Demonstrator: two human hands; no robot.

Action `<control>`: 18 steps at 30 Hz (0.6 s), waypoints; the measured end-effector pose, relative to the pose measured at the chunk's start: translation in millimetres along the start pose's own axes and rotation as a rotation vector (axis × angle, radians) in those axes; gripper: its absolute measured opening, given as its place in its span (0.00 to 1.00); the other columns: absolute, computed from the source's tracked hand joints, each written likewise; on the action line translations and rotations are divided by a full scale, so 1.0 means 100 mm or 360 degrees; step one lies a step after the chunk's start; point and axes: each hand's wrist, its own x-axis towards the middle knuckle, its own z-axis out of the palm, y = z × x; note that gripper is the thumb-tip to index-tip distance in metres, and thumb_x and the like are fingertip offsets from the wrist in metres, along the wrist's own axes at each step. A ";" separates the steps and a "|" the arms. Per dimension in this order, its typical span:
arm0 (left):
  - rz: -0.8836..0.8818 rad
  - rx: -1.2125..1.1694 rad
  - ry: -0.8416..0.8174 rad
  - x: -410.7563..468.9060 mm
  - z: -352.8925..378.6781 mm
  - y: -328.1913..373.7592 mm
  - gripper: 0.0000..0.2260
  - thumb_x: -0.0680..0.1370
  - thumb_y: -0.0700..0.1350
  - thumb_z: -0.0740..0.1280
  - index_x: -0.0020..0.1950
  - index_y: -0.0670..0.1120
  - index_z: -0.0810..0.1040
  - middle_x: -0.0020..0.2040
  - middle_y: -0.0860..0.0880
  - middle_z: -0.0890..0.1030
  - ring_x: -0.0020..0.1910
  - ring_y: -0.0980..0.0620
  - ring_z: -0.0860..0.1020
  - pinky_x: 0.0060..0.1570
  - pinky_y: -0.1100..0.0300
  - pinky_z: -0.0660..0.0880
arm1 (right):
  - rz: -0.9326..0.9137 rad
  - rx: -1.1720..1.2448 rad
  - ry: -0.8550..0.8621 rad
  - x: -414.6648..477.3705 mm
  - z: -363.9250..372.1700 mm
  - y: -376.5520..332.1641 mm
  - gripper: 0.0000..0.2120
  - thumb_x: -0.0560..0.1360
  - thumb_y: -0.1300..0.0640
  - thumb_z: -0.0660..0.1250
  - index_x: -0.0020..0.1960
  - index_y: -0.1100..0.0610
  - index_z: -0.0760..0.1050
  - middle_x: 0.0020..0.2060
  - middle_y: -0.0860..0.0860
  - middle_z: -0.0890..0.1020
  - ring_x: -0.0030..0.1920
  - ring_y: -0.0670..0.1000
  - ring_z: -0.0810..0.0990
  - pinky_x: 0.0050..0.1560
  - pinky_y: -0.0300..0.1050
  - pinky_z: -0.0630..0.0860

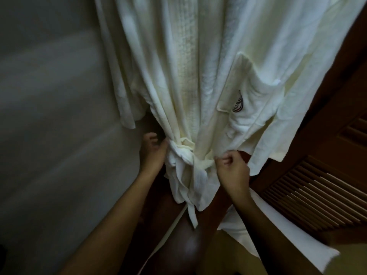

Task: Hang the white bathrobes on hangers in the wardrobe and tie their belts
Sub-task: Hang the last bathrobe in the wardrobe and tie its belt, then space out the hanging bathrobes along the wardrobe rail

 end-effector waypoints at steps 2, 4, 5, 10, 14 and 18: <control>0.0092 -0.0061 0.0030 0.10 -0.01 0.24 0.18 0.78 0.52 0.73 0.63 0.49 0.73 0.49 0.55 0.78 0.41 0.63 0.76 0.36 0.73 0.68 | 0.0161 0.0088 0.0028 0.05 -0.13 -0.02 0.18 0.73 0.46 0.75 0.55 0.52 0.71 0.49 0.47 0.78 0.49 0.48 0.80 0.48 0.44 0.77; 0.0190 -0.0072 0.0020 0.19 0.00 0.49 0.15 0.78 0.51 0.73 0.59 0.47 0.74 0.47 0.54 0.80 0.41 0.58 0.79 0.37 0.71 0.70 | 0.0071 0.0143 0.0057 0.14 -0.20 -0.13 0.22 0.72 0.43 0.76 0.58 0.51 0.71 0.51 0.47 0.78 0.49 0.47 0.80 0.48 0.45 0.78; 0.0244 -0.0036 0.0020 0.25 0.00 0.59 0.13 0.78 0.50 0.73 0.57 0.47 0.74 0.47 0.53 0.81 0.43 0.54 0.80 0.41 0.65 0.73 | -0.0030 0.0159 0.0055 0.21 -0.25 -0.23 0.18 0.74 0.44 0.74 0.55 0.51 0.72 0.47 0.47 0.79 0.46 0.46 0.80 0.45 0.44 0.77; 0.0376 0.0200 0.0125 0.62 -0.25 0.82 0.16 0.76 0.45 0.72 0.61 0.39 0.81 0.57 0.39 0.84 0.57 0.41 0.82 0.55 0.54 0.76 | -0.0236 -0.0011 0.0177 0.58 -0.66 -0.38 0.06 0.78 0.57 0.68 0.45 0.58 0.79 0.37 0.50 0.80 0.40 0.53 0.80 0.38 0.44 0.69; 0.0280 0.0327 0.0185 0.65 -0.50 0.82 0.19 0.78 0.45 0.71 0.66 0.39 0.78 0.64 0.35 0.80 0.63 0.35 0.78 0.59 0.52 0.74 | -0.0144 -0.0150 0.0127 0.53 -0.87 -0.28 0.08 0.80 0.52 0.66 0.51 0.57 0.78 0.44 0.51 0.82 0.47 0.54 0.82 0.45 0.47 0.73; 0.0617 0.0140 0.0459 0.52 -0.43 1.30 0.25 0.71 0.47 0.71 0.64 0.38 0.71 0.59 0.36 0.78 0.61 0.36 0.76 0.60 0.50 0.75 | -0.0389 0.0017 0.0339 0.41 -1.07 -0.71 0.14 0.75 0.54 0.75 0.57 0.51 0.74 0.49 0.47 0.80 0.47 0.47 0.80 0.48 0.42 0.76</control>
